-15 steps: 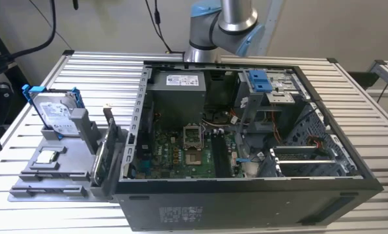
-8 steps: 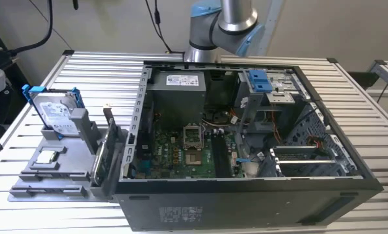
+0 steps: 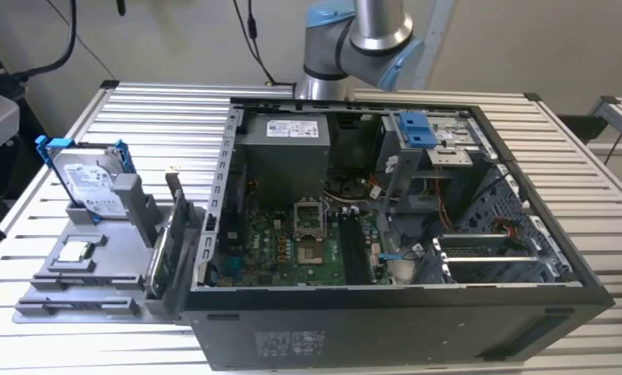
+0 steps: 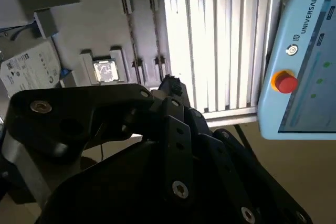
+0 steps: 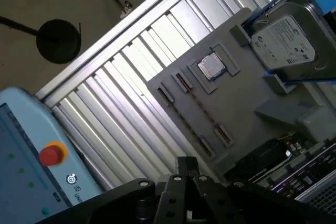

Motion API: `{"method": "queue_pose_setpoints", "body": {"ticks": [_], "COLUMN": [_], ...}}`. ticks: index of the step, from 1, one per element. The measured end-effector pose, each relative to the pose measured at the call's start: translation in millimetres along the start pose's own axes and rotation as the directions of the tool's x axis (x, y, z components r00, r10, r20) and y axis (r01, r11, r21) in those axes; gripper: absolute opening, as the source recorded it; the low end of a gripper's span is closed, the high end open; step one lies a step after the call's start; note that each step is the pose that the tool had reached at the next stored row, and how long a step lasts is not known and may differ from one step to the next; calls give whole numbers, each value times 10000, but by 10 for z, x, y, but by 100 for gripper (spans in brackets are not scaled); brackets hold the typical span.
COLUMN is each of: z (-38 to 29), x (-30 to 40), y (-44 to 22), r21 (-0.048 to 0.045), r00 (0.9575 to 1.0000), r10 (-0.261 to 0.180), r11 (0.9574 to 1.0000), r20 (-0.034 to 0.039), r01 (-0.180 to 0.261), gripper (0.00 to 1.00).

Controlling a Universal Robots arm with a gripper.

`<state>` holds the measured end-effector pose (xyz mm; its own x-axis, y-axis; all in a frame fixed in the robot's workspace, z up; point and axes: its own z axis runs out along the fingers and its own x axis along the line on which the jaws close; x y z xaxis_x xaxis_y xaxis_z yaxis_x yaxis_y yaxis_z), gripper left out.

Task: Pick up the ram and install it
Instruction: 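Pick up the ram and move it above insertion slot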

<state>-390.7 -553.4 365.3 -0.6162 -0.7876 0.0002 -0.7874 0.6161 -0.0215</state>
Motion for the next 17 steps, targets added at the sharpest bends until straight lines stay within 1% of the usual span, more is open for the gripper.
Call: {"method": "queue_pose_setpoints", "body": {"ticks": [3, 5, 6, 8, 11, 13, 15, 17], "z": [0, 1, 1, 1, 4, 6, 7, 7], "x": [0, -1, -1, -1, -1, -1, -2, -14], "y": [0, 0, 0, 0, 1, 0, 1, 12], "r21": [0, 1, 1, 2, 11, 26, 32, 36], "r00": [9989, 9971, 9958, 9920, 9834, 9764, 9682, 9621], "r10": [-469, -758, -911, -1266, -1814, -2160, -2500, -2726], "r11": [9989, 9971, 9958, 9920, 9834, 9764, 9683, 9621], "r20": [11, 17, 20, 27, 44, 58, 65, 61], "r01": [469, 758, 911, 1266, 1814, 2160, 2499, 2726], "gripper": [11, 11, 11, 11, 11, 11, 11, 11]}}
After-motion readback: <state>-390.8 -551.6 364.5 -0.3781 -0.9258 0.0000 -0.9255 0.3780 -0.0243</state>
